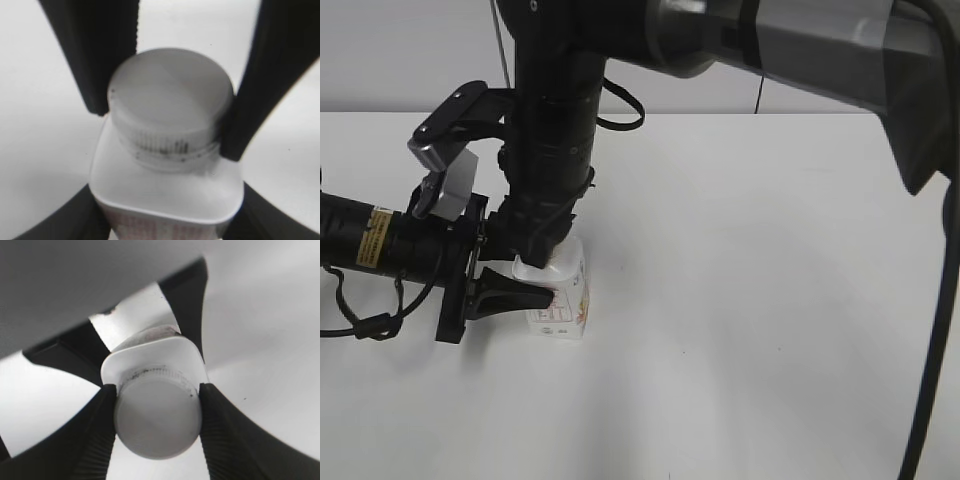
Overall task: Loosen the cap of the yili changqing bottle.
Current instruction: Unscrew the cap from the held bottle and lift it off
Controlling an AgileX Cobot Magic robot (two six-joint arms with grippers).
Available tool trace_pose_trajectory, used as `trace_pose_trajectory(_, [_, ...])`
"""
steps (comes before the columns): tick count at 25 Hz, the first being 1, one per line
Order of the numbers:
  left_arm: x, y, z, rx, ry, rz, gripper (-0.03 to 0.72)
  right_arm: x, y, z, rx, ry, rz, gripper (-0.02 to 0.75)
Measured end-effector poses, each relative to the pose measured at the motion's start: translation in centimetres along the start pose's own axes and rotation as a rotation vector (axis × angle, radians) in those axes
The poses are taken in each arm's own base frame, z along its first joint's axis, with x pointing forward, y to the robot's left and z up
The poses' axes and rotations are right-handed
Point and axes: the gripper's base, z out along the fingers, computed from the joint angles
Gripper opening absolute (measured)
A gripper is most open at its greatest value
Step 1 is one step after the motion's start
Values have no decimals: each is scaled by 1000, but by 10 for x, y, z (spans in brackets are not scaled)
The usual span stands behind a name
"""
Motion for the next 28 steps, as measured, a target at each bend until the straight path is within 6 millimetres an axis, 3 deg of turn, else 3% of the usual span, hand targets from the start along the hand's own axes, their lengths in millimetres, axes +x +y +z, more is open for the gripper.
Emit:
trace_pose_trajectory(5, [0,0,0,3,-1,2,374,0,1,0,-7,-5,-364,396])
trace_pose_trajectory(11, [0,-1,0,8,-1,5,373,0,1,-1,-14,-13,-553,396])
trace_pose_trajectory(26, [0,-1,0,11,0,7,370,-1,2,-1,-23,-22,-580,396])
trace_pose_trajectory(28, [0,-1,0,11,0,7,370,-1,3,-1,-31,-34,-574,429])
